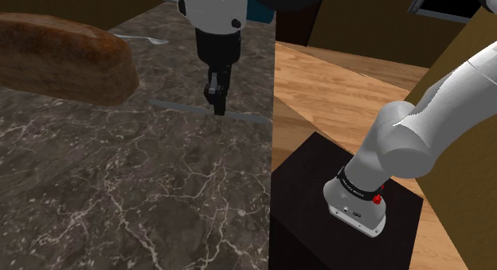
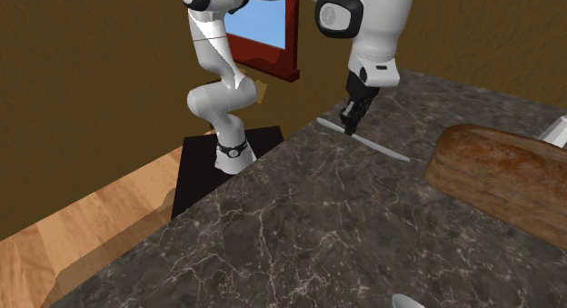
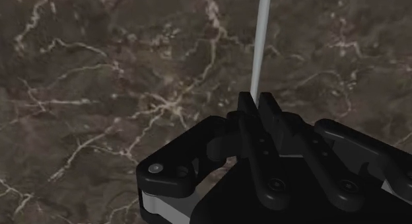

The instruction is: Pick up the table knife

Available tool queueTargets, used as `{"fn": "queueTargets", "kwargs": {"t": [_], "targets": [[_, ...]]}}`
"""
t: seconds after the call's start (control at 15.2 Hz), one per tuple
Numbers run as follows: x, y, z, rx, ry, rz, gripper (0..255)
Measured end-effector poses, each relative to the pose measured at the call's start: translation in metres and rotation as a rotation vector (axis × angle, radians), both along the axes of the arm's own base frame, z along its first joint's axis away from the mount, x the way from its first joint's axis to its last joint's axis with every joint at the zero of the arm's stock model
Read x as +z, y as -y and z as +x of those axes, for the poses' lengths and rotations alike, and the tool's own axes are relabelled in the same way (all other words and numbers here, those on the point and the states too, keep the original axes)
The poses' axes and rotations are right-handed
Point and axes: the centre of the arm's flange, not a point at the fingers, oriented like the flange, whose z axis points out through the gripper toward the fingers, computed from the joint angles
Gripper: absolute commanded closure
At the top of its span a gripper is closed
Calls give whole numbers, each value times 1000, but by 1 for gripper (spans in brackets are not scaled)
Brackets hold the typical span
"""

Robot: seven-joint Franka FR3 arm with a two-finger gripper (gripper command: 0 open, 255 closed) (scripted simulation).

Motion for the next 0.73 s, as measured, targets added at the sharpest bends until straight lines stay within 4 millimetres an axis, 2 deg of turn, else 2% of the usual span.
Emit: {"fn": "queueTargets", "kwargs": {"t": [0.4, 0.73], "targets": [[0, 0, 0, 0, 0, 0, 255], [22, 0, 0, 0, 0, 0, 255]]}}
